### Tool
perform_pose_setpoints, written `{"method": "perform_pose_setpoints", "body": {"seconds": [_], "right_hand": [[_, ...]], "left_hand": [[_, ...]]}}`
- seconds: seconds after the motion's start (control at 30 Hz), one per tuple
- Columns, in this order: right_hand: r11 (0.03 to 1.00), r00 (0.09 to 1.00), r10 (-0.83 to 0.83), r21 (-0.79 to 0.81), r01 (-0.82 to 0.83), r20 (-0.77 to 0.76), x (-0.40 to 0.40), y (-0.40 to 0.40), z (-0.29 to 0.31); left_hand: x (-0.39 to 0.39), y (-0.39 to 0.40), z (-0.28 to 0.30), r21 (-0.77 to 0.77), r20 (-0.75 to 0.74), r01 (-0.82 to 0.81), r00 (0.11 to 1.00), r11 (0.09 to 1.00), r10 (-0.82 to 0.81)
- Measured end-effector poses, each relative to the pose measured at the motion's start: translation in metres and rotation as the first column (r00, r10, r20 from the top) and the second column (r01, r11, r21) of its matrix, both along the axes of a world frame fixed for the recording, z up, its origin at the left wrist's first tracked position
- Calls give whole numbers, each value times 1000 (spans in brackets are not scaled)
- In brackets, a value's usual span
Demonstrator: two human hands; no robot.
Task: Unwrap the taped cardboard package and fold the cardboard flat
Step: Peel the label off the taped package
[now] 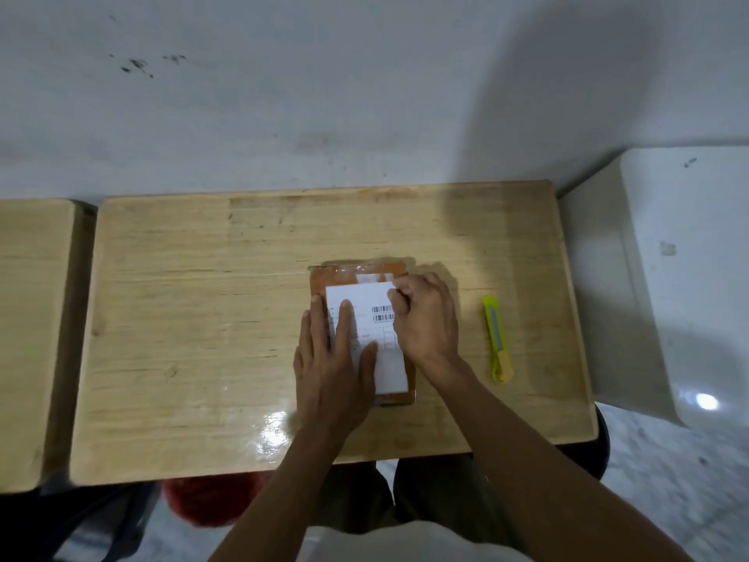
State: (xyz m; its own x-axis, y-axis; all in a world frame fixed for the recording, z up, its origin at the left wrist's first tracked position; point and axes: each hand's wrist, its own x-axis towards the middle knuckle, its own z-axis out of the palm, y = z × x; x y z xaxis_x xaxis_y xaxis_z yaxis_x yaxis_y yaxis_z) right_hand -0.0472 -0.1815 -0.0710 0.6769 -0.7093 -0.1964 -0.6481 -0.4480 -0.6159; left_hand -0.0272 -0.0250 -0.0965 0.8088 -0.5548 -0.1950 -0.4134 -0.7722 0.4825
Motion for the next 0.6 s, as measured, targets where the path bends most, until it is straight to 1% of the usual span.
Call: {"method": "perform_pose_setpoints", "body": {"seconds": [0.13, 0.23, 0.3, 0.37, 0.47, 0.6], "right_hand": [[999, 999, -13, -48, 11, -31, 5, 0, 5], [993, 996, 21, -116, -31, -89, 9, 0, 5], [985, 987, 51, -155, -75, -155, 12, -1, 3], [978, 975, 86, -170, -123, -207, 13, -2, 2], [977, 971, 135, -138, -164, -198, 9, -4, 0], [957, 972, 198, -188, -220, -130, -2, 0, -2]], "left_hand": [[0, 1, -2, -3, 15, 6, 1000, 1000, -6], [0, 1, -3, 2, 37, 8, 999, 1000, -8], [-1, 1, -3, 8, 58, 10, 998, 1000, -11], [-1, 0, -3, 10, 76, 15, 997, 1000, -16], [-1, 0, -2, 5, 81, 5, 997, 1000, -5], [-3, 0, -4, -10, 110, 11, 994, 1000, -9]]}}
